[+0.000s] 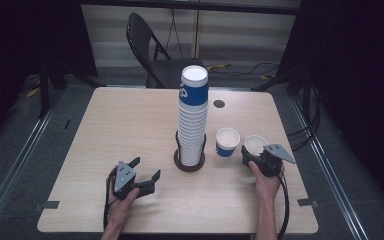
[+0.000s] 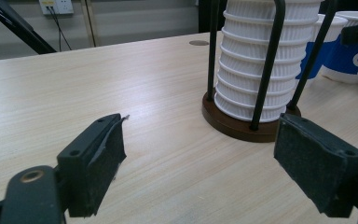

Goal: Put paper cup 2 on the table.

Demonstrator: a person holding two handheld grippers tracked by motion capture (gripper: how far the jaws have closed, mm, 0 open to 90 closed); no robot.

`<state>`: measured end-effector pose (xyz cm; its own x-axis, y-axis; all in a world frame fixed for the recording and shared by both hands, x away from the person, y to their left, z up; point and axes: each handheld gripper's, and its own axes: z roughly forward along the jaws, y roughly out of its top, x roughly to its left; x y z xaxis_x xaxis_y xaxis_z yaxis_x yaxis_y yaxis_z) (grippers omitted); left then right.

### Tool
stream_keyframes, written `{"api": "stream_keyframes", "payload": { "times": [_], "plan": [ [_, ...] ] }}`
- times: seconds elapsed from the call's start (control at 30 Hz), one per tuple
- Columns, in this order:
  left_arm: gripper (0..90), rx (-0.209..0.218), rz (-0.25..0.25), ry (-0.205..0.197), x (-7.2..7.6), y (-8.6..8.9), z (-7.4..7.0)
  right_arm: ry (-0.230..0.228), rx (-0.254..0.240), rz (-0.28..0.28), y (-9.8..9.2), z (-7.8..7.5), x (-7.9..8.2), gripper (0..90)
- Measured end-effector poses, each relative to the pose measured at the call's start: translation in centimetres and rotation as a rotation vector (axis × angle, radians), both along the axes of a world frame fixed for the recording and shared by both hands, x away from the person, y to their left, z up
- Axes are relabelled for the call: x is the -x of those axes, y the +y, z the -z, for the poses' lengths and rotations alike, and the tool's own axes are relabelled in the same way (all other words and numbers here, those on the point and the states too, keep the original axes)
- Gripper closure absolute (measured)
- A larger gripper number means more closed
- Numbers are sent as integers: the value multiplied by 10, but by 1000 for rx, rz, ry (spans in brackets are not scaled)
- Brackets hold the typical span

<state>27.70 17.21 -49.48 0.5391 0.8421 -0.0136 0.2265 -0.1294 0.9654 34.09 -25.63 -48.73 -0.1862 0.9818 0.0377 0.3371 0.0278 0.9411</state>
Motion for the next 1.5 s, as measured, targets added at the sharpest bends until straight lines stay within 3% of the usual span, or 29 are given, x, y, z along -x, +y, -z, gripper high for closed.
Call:
{"api": "stream_keyframes", "payload": {
  "times": [0.23,0.4,0.63,0.8,0.93,1.23,1.5],
  "plan": [
    [155,-8,2,-7,1,-1,0,54,13,12,-1,3,0,153],
    [156,-15,5,-23,3,-1,0,95,-5,2,-1,4,4,148],
    [159,-8,-24,-36,5,-1,0,107,-17,14,0,5,10,146],
    [160,-17,-49,-66,8,-2,1,124,-25,36,-1,6,19,144],
    [160,-5,-59,-57,8,-2,1,128,-12,55,3,3,27,144],
    [160,26,-68,-38,9,-1,1,82,-44,64,10,6,50,144],
    [163,26,-63,-29,11,-2,1,34,-62,53,26,5,73,144]
  ]
}}
